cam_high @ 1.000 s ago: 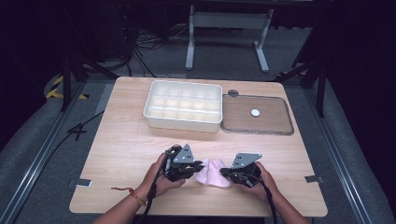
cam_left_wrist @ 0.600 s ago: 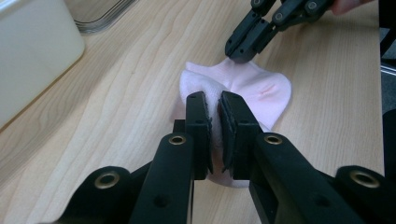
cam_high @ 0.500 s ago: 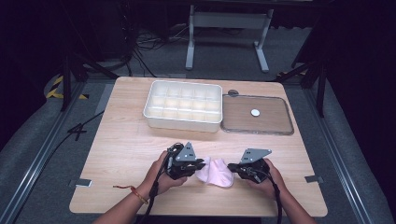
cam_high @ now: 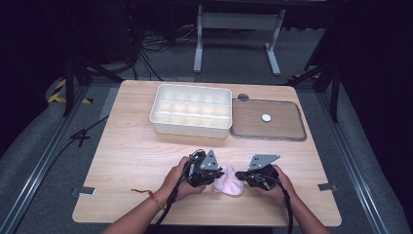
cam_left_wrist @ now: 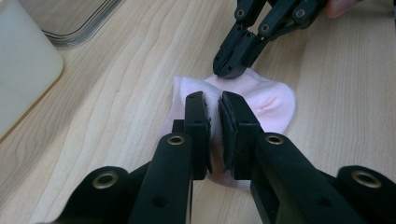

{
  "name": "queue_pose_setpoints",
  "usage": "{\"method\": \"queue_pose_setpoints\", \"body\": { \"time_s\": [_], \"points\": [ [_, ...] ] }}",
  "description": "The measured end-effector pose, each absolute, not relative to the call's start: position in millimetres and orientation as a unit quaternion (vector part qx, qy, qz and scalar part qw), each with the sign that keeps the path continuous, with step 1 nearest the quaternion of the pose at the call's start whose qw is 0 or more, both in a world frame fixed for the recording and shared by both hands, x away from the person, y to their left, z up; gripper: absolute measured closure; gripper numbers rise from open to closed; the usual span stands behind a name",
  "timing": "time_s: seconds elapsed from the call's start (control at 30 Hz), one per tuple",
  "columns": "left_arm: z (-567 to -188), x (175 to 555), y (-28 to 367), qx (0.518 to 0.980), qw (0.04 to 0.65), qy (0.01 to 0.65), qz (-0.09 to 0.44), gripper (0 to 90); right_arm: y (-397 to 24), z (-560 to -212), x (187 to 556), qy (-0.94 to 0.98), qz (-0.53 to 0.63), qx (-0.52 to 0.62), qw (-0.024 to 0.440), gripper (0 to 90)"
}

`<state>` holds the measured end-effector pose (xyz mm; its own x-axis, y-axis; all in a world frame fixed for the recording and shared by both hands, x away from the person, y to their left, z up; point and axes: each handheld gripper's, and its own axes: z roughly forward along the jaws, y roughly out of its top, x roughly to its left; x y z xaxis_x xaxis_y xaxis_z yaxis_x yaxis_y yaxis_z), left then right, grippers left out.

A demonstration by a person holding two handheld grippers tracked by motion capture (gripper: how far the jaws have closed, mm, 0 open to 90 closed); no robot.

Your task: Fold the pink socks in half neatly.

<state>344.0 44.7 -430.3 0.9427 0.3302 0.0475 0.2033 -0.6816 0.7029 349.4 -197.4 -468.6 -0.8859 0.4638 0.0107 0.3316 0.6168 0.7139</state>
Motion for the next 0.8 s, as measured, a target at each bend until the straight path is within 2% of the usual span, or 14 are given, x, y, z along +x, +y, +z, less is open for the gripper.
{"method": "queue_pose_setpoints", "body": {
  "time_s": [0.2,0.6,0.8],
  "points": [
    [-433.4,346.8,40.6,0.915,0.366,0.149,0.082,81.5,-203.0,-461.9,349.9,0.89,0.385,0.226,0.094,87.3],
    [-437.4,344.6,20.0,0.918,0.363,0.136,0.08,80.9,-198.3,-468.0,352.2,0.897,0.378,0.218,0.074,87.4],
    [-442.9,344.6,14.1,0.919,0.361,0.14,0.081,82.1,-206.2,-461.8,353.0,0.892,0.382,0.225,0.086,86.3]
  ]
}}
